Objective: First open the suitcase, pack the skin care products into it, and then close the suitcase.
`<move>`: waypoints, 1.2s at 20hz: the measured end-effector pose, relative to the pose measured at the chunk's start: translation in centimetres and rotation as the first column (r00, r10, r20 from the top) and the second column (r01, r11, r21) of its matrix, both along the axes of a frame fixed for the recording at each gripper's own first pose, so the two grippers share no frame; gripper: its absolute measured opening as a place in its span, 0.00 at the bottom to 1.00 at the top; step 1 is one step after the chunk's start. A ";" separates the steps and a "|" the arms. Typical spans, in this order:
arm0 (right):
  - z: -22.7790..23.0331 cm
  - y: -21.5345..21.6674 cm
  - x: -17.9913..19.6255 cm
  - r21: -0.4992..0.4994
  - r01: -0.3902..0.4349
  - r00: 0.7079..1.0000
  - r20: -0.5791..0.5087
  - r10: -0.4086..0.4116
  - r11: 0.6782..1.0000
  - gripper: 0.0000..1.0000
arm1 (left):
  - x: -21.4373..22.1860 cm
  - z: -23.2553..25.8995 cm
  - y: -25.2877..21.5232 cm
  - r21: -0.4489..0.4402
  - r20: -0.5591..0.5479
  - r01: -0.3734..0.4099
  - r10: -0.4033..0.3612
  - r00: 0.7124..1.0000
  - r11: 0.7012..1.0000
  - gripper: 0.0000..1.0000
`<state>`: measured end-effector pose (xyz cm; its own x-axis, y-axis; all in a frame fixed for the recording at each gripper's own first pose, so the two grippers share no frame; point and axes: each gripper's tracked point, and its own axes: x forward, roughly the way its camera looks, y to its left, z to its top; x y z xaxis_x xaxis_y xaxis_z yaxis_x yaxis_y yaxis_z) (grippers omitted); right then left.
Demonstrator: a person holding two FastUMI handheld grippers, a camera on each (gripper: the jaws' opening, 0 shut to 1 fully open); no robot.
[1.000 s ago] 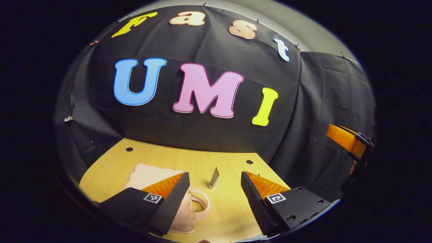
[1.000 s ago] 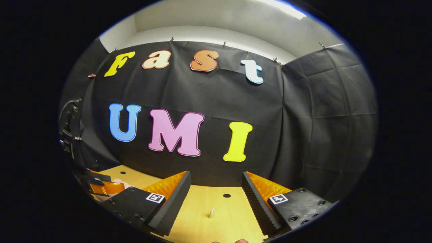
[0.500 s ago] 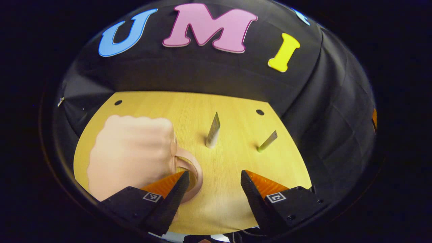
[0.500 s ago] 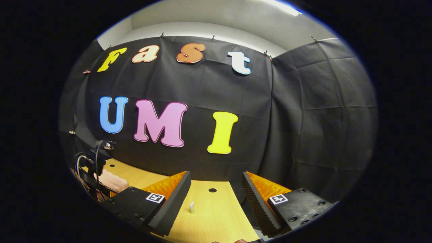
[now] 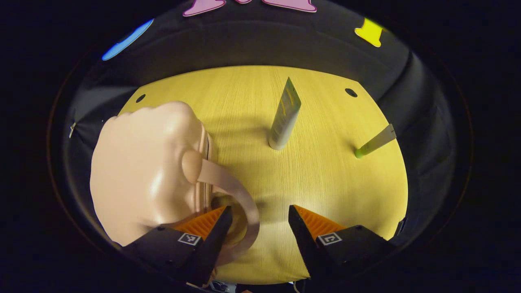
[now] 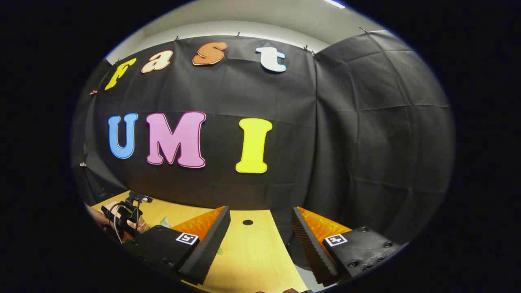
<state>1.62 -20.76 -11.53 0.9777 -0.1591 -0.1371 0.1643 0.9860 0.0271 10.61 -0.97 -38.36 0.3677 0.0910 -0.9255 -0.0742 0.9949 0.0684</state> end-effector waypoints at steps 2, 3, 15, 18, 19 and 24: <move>-0.9 -0.6 0.6 0.027 -0.002 1.000 -0.024 0.003 1.000 0.96 | -0.3 -1.4 0.1 -0.004 -0.041 -0.004 0.004 0.999 1.000 0.81; -1.3 -0.8 0.8 0.038 -0.005 0.999 -0.033 0.006 0.999 0.96 | -0.2 -1.6 1.5 0.052 -0.042 0.002 0.000 0.999 0.999 0.60; 3.2 8.7 7.5 0.041 -0.083 0.995 0.067 0.080 0.996 0.97 | 1.1 21.3 9.5 0.004 0.255 0.123 -0.120 0.960 0.992 0.17; 4.2 14.5 9.0 0.067 -0.131 0.988 0.096 0.124 0.989 0.97 | -0.7 25.9 17.7 0.042 0.311 0.065 -0.075 0.947 0.997 0.17; 4.2 16.5 9.4 0.076 -0.150 0.985 0.095 0.143 0.986 0.97 | -1.0 27.3 21.2 0.089 0.332 0.041 -0.069 0.941 0.995 0.17; 4.1 24.0 10.8 0.089 -0.205 0.976 0.085 0.198 0.975 0.97 | -3.0 28.6 39.4 0.311 0.338 -0.137 0.025 0.941 0.940 0.12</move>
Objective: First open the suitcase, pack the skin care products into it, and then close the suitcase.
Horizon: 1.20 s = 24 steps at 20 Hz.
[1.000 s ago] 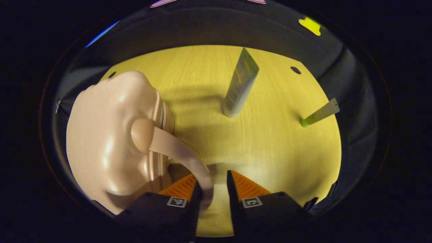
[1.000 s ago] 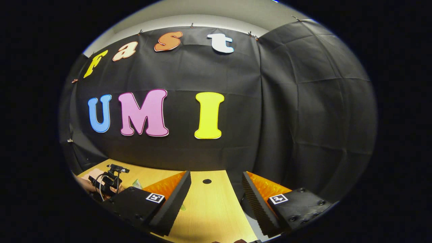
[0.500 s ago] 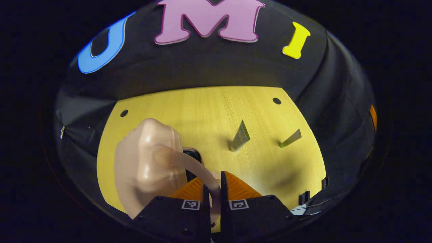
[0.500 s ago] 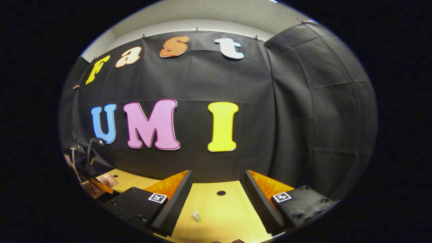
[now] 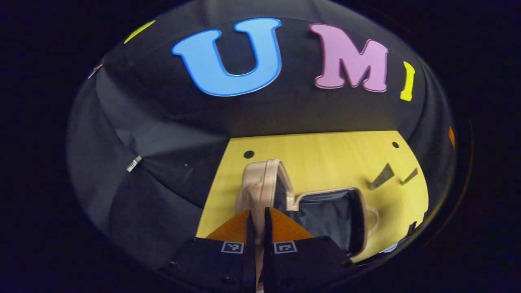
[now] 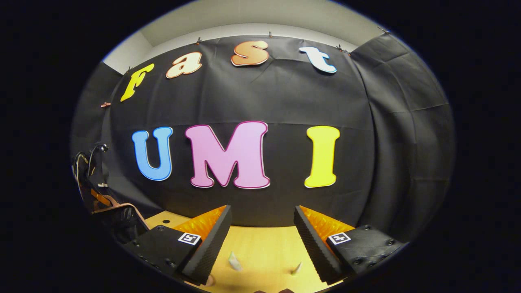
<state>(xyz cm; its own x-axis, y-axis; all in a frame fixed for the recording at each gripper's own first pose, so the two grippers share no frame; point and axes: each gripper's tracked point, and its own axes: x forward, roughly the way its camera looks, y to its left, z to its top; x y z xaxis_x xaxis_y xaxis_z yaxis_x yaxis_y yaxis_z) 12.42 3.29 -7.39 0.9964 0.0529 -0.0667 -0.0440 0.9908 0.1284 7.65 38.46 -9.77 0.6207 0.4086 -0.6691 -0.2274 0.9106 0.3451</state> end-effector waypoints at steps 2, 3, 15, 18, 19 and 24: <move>-0.3 1.9 0.0 -0.002 -0.003 1.000 -0.011 0.003 1.000 0.97 | -0.6 -1.5 4.9 -0.002 -0.027 -0.036 0.036 0.999 0.999 0.10; -0.3 2.5 0.0 -0.014 0.000 1.000 -0.019 0.000 1.000 0.97 | -0.9 -2.6 7.1 -0.011 -0.042 -0.058 0.057 0.997 0.998 0.10; -2.4 3.3 -2.2 -0.076 0.125 0.977 -0.165 -0.136 0.989 0.97 | -2.2 -22.3 20.0 -0.116 -0.273 -0.225 0.186 0.944 0.967 0.12; -2.4 3.2 -2.3 -0.092 0.141 0.975 -0.159 -0.154 0.986 0.97 | -2.4 -22.4 20.6 -0.119 -0.248 -0.224 0.190 0.950 0.967 0.23; -2.6 3.3 -2.3 -0.094 0.142 0.974 -0.163 -0.156 0.985 0.97 | -2.5 -22.2 20.4 -0.121 -0.235 -0.224 0.191 0.953 0.967 0.40; -3.4 4.0 -3.2 -0.116 0.127 0.977 -0.156 -0.145 0.985 0.97 | -0.2 -13.9 18.1 -0.085 0.031 -0.093 0.096 0.995 0.992 0.99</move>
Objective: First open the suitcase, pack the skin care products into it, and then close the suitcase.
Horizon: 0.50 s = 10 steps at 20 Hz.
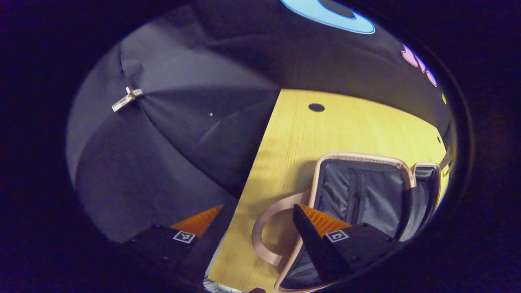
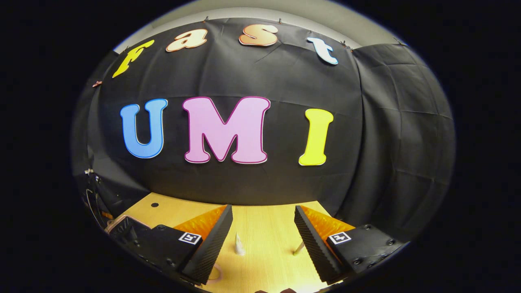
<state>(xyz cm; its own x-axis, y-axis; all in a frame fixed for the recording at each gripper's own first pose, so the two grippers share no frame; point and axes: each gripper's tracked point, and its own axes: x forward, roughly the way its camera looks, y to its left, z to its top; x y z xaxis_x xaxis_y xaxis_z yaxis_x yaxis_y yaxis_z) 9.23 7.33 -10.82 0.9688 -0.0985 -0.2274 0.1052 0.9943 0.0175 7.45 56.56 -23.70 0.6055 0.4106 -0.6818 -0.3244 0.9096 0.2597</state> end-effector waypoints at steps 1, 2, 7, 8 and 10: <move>0.2 -0.1 0.0 -0.014 -0.001 1.000 0.011 0.001 1.000 0.97 | 0.7 2.4 -1.8 0.005 0.061 0.037 -0.037 0.997 0.999 0.99; 0.2 -0.1 -0.1 -0.024 -0.004 1.000 0.022 0.004 1.000 0.97 | 1.6 4.6 -4.1 0.003 0.122 0.080 -0.080 0.989 0.997 0.98; 0.5 -0.8 -0.2 -0.028 0.001 0.999 0.049 0.001 1.000 0.96 | 4.7 12.9 -20.7 -0.075 0.356 0.350 -0.303 0.884 0.934 0.99; 0.5 -1.0 -0.1 -0.021 -0.003 0.999 0.052 0.004 1.000 0.96 | 5.0 13.7 -24.9 -0.095 0.381 0.405 -0.343 0.859 0.909 0.98; 0.5 -1.1 -0.4 -0.014 -0.017 0.998 0.060 0.018 1.000 0.96 | 5.7 14.5 -32.4 -0.145 0.405 0.501 -0.411 0.817 0.853 0.96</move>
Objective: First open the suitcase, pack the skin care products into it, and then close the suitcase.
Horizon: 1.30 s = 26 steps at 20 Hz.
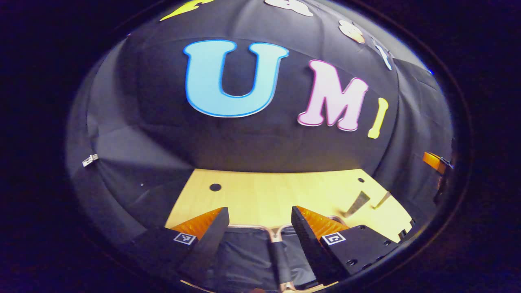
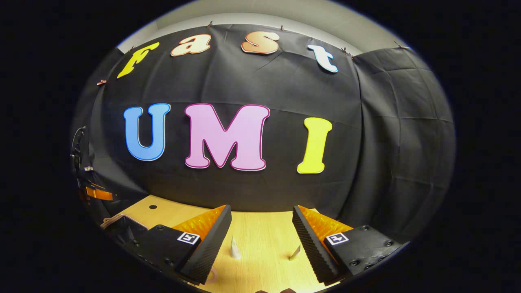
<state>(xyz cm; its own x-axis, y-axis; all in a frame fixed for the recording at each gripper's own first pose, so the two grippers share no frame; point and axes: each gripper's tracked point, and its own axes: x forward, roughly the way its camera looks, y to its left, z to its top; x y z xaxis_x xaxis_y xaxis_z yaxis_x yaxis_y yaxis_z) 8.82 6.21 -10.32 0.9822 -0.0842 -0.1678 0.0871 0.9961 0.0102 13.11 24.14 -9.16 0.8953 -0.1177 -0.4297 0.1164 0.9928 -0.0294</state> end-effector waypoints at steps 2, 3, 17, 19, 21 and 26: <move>-0.5 -0.2 -0.4 0.008 -0.026 1.000 -0.007 0.026 1.000 0.96 | 0.0 -0.9 -5.2 -0.044 -0.019 0.087 -0.088 0.996 0.995 0.96; -0.8 -0.4 -0.8 0.010 -0.044 0.999 -0.016 0.044 0.999 0.96 | -0.3 -1.3 -7.6 -0.063 -0.032 0.121 -0.123 0.992 0.991 0.96; -7.0 -6.6 -3.4 0.071 -0.116 0.979 -0.160 0.126 0.991 0.97 | 4.8 -20.6 -29.5 -0.051 -0.428 0.255 -0.252 0.868 0.966 0.96; -8.8 -7.5 -3.3 0.081 -0.126 0.968 -0.206 0.141 0.989 0.96 | 7.0 -23.6 -30.4 -0.032 -0.454 0.239 -0.227 0.862 0.971 0.97; -10.6 -8.4 -3.2 0.100 -0.136 0.956 -0.246 0.157 0.986 0.96 | 9.7 -26.9 -30.6 0.004 -0.469 0.210 -0.183 0.864 0.978 0.97; -17.1 -11.1 -2.4 0.136 -0.156 0.912 -0.360 0.196 0.978 0.97 | 14.3 -32.3 -31.7 0.052 -0.475 0.162 -0.118 0.872 0.985 0.49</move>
